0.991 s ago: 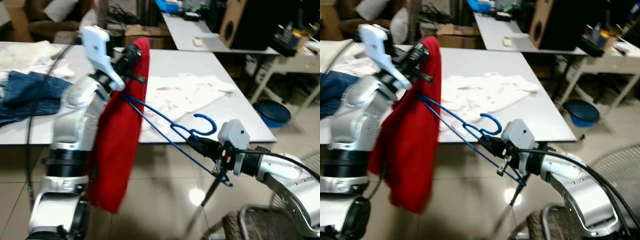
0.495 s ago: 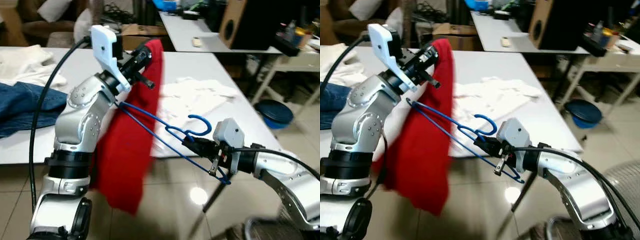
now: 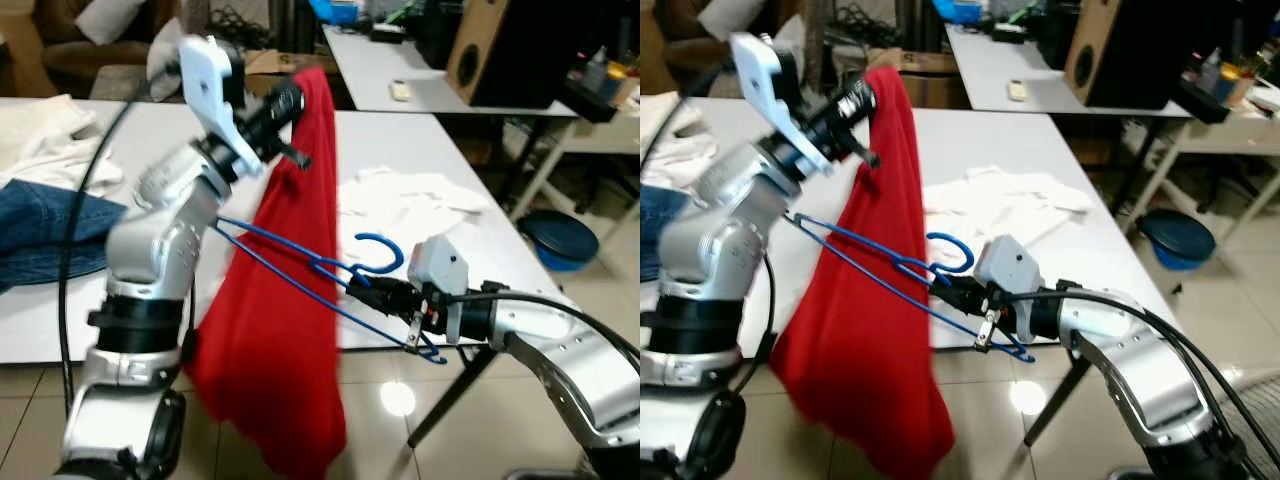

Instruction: Hang hanger

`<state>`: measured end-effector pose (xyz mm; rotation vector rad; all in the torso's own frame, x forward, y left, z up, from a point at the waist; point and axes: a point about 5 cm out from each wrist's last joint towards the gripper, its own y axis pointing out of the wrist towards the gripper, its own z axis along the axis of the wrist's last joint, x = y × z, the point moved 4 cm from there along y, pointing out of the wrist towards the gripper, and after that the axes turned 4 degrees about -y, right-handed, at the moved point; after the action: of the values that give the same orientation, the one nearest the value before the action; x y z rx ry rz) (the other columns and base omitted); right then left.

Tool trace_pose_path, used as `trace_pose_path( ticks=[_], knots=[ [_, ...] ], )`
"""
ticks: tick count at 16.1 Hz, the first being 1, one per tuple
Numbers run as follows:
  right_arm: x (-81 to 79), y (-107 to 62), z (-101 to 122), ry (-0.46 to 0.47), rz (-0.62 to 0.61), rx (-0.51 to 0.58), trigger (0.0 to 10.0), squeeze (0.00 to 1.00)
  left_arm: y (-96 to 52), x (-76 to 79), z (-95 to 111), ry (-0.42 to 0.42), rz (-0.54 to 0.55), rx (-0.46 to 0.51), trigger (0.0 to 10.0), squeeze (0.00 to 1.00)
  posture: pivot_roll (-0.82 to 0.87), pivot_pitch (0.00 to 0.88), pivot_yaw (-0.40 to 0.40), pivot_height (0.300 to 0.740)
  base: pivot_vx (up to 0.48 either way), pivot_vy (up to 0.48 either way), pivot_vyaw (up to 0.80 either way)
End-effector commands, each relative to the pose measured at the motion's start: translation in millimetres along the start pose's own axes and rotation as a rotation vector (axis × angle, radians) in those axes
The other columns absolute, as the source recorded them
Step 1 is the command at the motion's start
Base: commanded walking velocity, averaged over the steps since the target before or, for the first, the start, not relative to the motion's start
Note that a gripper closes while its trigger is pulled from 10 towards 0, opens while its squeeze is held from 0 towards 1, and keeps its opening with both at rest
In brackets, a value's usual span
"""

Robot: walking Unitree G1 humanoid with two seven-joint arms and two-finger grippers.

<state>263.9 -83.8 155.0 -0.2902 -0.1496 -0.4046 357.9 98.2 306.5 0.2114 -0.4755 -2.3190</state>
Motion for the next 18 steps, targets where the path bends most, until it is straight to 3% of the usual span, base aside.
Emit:
trace_pose_path(
  ticks=[1,2,3,5,6,7,8,9,10,11,13,14,15,16,17,18],
  knots=[
    [2.5,1.7,3.3,-0.034,0.007,-0.001,10.0,0.00,0.8,-0.6,20.7,0.010,-0.006,0.061,10.0,0.00,-0.12,0.000,-0.057,0.740,0.000,0.000,0.00],
    [9.0,4.4,4.7,-0.042,-0.012,0.001,10.0,0.00,0.3,3.0,29.5,-0.002,-0.035,0.093,10.0,0.00,-0.12,0.000,-0.057,0.740,0.000,0.000,0.00],
    [28.4,10.4,8.8,-0.073,-0.078,0.006,10.0,0.00,-0.3,14.1,49.1,-0.030,-0.107,0.169,10.0,0.00,-0.12,0.000,-0.068,0.740,0.000,0.000,0.00],
    [36.9,12.8,10.7,-0.085,-0.106,0.009,10.0,0.00,-0.5,19.5,57.0,-0.043,-0.137,0.202,10.0,0.00,-0.12,0.000,-0.068,0.740,0.000,0.000,0.00],
    [82.8,11.1,16.7,-0.184,-0.286,-0.034,10.0,0.00,2.5,30.6,66.5,-0.037,-0.201,0.222,10.0,0.00,-0.11,0.000,-0.075,0.740,0.000,0.000,0.00],
    [118.0,2.9,39.1,-0.280,-0.453,0.007,10.0,0.00,3.8,36.3,72.1,-0.039,-0.230,0.237,10.0,0.00,-0.11,0.000,-0.076,0.740,0.000,0.000,0.00],
    [174.8,-38.1,121.3,-0.332,-0.817,0.302,10.0,0.00,5.1,42.9,80.9,-0.038,-0.255,0.265,10.0,0.00,-0.11,0.000,-0.081,0.740,0.000,0.000,0.00],
    [184.5,-56.9,149.2,-0.333,-0.904,0.422,10.0,0.00,5.0,44.4,84.1,-0.041,-0.260,0.277,10.0,0.00,-0.11,0.000,-0.083,0.740,0.000,0.000,0.00],
    [189.6,-89.3,194.3,-0.396,-0.975,0.584,10.0,0.00,2.6,46.1,93.0,-0.054,-0.261,0.316,10.0,0.00,-0.11,0.000,-0.088,0.740,0.000,0.000,0.00],
    [189.5,-99.0,206.9,-0.421,-0.983,0.628,10.0,0.00,1.1,46.6,96.4,-0.062,-0.261,0.333,10.0,0.00,-0.10,0.000,-0.090,0.740,0.000,0.000,0.00],
    [189.3,-94.2,204.8,-0.493,-0.941,0.571,10.0,0.00,0.2,44.9,94.9,-0.073,-0.243,0.333,10.0,0.00,-0.11,0.000,-0.091,0.740,0.000,0.000,0.00],
    [190.0,-79.2,185.9,-0.521,-0.886,0.482,10.0,0.00,1.2,43.8,89.9,-0.075,-0.230,0.315,10.0,0.00,-0.11,0.000,-0.090,0.740,0.000,0.000,0.00],
    [187.1,-57.2,156.2,-0.508,-0.786,0.383,10.0,0.00,3.0,43.3,83.4,-0.071,-0.216,0.287,10.0,0.00,-0.11,0.000,-0.088,0.740,0.000,0.000,0.00],
    [171.6,-31.6,112.5,-0.487,-0.625,0.251,10.0,0.00,6.6,39.1,72.2,-0.068,-0.171,0.233,10.0,0.00,-0.11,0.000,-0.089,0.740,0.000,0.000,0.00],
    [167.3,-27.2,99.2,-0.467,-0.595,0.219,10.0,0.00,8.0,36.1,68.6,-0.058,-0.147,0.217,10.0,0.00,-0.11,0.000,-0.089,0.740,0.000,0.000,0.00],
    [148.2,-17.7,56.4,-0.377,-0.481,0.131,10.0,0.00,12.4,24.7,50.1,-0.046,-0.065,0.126,10.0,0.00,-0.11,0.000,-0.089,0.740,0.000,0.000,0.00]
  ],
)
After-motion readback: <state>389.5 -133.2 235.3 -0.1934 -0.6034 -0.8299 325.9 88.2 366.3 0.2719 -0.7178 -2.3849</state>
